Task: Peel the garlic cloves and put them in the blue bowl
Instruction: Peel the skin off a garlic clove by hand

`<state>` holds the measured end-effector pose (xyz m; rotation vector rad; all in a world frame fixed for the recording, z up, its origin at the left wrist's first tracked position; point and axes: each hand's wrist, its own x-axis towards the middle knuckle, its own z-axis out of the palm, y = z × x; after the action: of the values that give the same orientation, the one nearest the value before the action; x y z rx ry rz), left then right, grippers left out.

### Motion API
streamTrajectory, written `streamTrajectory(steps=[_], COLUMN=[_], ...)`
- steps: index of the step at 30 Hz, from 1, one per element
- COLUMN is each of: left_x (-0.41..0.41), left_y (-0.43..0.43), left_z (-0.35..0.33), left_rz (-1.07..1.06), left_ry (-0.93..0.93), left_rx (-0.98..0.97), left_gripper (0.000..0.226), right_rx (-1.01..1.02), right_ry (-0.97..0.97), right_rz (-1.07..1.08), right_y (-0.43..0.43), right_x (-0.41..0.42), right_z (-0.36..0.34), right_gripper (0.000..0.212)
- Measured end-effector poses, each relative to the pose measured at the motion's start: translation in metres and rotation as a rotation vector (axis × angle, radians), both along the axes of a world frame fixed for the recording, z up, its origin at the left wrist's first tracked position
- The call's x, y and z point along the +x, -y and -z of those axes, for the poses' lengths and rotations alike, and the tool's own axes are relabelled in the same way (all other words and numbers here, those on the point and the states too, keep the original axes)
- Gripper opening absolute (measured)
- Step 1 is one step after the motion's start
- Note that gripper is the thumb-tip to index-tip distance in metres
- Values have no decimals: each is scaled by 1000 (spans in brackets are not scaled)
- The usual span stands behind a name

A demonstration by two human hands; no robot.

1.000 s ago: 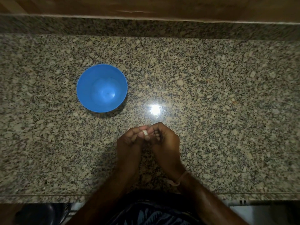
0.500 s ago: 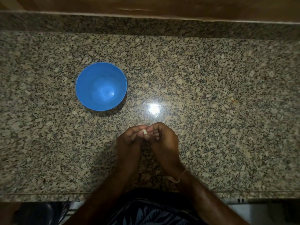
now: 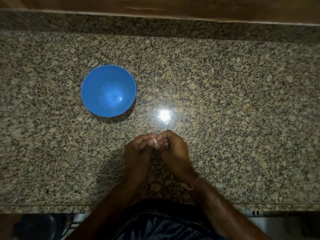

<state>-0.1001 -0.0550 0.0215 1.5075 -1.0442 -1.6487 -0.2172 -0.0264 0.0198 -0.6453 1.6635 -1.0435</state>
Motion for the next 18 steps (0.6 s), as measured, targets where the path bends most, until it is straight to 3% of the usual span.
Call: streamTrajectory(steps=[12,18], left_x=[4,6], left_y=[0,-3], left_z=[1,4], left_rz=[31,32], left_ry=[-29,-37], left_rx=[48,107], left_gripper=[30,22], right_rx=[11,-19], right_ry=[-3,-111], right_rz=[-44,-38], right_y=[-2,-8], right_x=[-3,0], right_z=[-2,-7], right_gripper=[9,6])
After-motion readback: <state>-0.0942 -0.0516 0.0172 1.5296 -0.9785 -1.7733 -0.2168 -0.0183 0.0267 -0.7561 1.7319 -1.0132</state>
